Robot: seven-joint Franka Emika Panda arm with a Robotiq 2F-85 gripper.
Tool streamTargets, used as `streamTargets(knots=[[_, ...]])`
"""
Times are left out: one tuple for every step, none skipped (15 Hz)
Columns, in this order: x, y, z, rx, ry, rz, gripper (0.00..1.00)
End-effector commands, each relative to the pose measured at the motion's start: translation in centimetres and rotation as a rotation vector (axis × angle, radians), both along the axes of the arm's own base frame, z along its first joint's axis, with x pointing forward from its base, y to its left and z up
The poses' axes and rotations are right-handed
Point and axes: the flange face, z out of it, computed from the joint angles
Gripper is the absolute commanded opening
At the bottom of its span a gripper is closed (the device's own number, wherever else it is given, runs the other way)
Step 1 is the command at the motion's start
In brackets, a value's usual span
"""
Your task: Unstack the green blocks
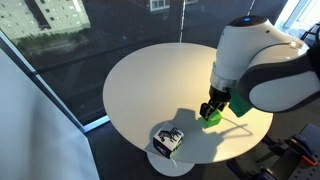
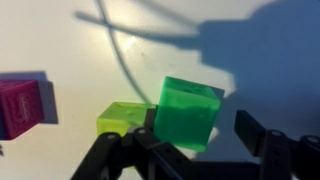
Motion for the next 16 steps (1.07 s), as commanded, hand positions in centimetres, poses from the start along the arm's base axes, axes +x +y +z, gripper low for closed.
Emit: streamTargets(knots=[[0.5,-0.3,1.2,0.011,-0.005,-0.016,1.00],[0.5,-0.4,1.6,0.010,-0.006,-0.022,1.00],[0.4,-0.5,2.1,0.012,-0.008,-0.028,1.00],[0.3,-0.7,2.6,0.007,-0.007,-0.039,1.00],[0.1,-0.9,3.0,0.003,0.004,-0.036,1.00],[-0.1,-1.1,3.4,-0.004,0.014,-0.042,1.00],[-0.3,-1.3,4.0,-0.013,0.031,-0.042,1.00],[-0.5,-1.5,4.4,-0.021,0.042,-0.043,1.00],[-0.9,-1.8,5.0,-0.026,0.068,-0.039,1.00],[-1.2,-2.1,5.6,-0.034,0.090,-0.043,1.00],[-1.6,-2.4,6.2,-0.044,0.111,-0.047,1.00],[-1.9,-2.7,6.8,-0.052,0.128,-0.052,1.00],[-2.3,-3.1,7.6,-0.060,0.140,-0.058,1.00],[-2.6,-3.5,8.4,-0.068,0.154,-0.064,1.00],[-2.9,-3.9,9.1,-0.076,0.162,-0.074,1.00],[-3.2,-4.3,9.8,-0.079,0.170,-0.080,1.00]])
